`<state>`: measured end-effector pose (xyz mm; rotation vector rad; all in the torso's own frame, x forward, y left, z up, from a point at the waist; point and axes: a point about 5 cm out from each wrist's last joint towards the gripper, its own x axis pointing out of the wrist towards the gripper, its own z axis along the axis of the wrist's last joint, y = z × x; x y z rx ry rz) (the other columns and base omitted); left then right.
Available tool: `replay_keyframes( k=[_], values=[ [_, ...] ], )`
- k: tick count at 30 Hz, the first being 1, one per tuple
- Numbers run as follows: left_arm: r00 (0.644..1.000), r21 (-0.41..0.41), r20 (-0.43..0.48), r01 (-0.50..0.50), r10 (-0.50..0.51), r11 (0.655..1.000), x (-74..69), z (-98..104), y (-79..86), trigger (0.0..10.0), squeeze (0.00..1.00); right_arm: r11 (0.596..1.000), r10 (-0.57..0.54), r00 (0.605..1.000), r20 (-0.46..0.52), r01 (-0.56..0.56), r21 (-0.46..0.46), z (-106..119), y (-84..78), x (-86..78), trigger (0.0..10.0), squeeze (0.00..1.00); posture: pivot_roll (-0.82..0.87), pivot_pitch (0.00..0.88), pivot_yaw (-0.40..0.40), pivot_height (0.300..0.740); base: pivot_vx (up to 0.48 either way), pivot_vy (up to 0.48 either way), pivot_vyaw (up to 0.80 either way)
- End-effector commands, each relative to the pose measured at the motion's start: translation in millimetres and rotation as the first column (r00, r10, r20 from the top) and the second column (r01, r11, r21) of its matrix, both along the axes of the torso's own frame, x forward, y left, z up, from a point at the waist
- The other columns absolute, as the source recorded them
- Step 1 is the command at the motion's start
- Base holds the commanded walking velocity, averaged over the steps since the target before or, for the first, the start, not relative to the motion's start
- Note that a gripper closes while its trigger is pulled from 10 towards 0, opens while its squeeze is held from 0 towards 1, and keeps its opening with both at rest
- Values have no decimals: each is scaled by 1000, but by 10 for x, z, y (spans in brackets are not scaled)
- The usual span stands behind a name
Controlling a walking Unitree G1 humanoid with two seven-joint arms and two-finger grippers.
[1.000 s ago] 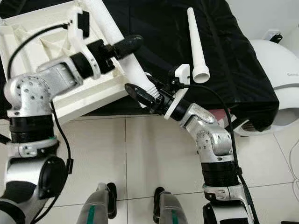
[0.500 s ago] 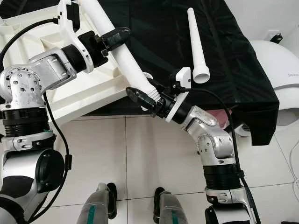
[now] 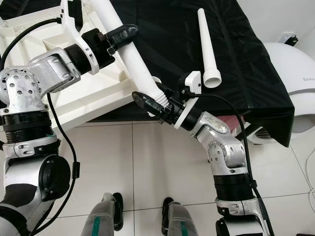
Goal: Building children table
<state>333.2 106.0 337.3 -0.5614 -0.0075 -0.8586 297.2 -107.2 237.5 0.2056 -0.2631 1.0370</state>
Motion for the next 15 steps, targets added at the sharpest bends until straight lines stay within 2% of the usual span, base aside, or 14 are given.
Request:
replay_keyframes(
  k=[1,3,4,14,15],
  values=[
    [999,5,3,49,-49,999,-38,35,-66,10000,0,1000,8,1000,20,-8,9,39,-20,-32,10000,0,-34,185,15,740,0,0,0],
    [999,8,2,53,-53,999,-44,37,-74,10000,0,1000,12,1000,11,-12,8,35,-23,-32,10000,0,-35,187,16,740,0,0,0],
    [998,20,4,55,-55,998,-49,34,-81,10000,0,1000,16,1000,-1,-16,14,38,-29,-26,10000,1000,-35,187,16,740,0,0,0],
    [997,38,26,68,-69,997,-86,49,-103,10000,0,1000,-8,1000,-21,8,11,70,-67,10,10000,1000,-40,191,7,740,0,0,0],
    [996,58,54,71,-74,996,-110,68,-110,10000,0,1000,-14,1000,-21,15,6,93,-77,22,10000,0,-41,191,6,740,0,0,0]
  ],
)
